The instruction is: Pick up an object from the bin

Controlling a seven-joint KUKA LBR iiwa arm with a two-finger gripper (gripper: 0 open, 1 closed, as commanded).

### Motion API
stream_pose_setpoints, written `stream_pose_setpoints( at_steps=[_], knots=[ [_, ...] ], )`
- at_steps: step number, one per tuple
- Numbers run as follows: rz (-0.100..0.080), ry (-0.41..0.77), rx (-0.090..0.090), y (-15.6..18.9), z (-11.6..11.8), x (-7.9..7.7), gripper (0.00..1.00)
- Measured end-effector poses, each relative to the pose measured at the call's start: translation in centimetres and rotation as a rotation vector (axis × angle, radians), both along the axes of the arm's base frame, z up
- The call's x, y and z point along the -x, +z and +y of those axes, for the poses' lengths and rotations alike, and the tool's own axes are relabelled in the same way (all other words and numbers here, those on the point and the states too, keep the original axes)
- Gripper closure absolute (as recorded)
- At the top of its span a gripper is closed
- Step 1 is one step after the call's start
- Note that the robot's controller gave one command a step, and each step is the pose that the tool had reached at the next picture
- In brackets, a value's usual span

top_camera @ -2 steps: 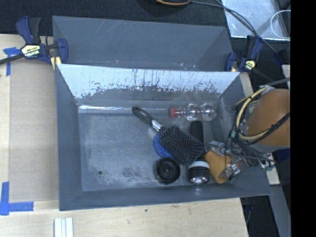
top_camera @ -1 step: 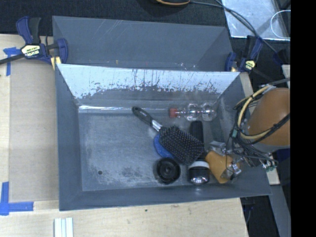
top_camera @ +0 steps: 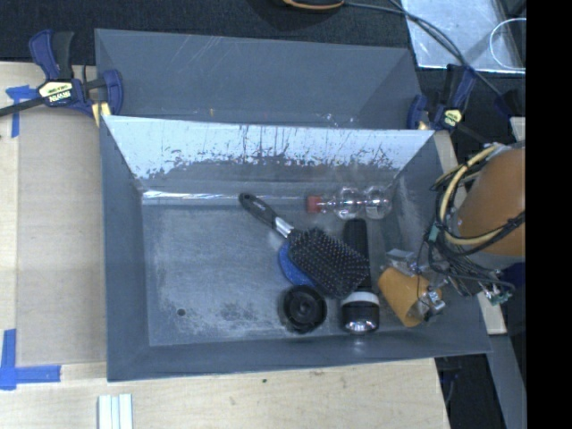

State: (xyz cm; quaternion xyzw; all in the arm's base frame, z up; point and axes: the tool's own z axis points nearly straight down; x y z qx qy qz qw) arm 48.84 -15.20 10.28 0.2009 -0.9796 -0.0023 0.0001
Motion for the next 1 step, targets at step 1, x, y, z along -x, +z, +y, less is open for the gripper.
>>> stream_pose_setpoints(
  at_steps=[1],
  knots=[
    [-0.009, -0.002, 0.003, 1.85, -0.10, -0.21, 1.00]
  ],
)
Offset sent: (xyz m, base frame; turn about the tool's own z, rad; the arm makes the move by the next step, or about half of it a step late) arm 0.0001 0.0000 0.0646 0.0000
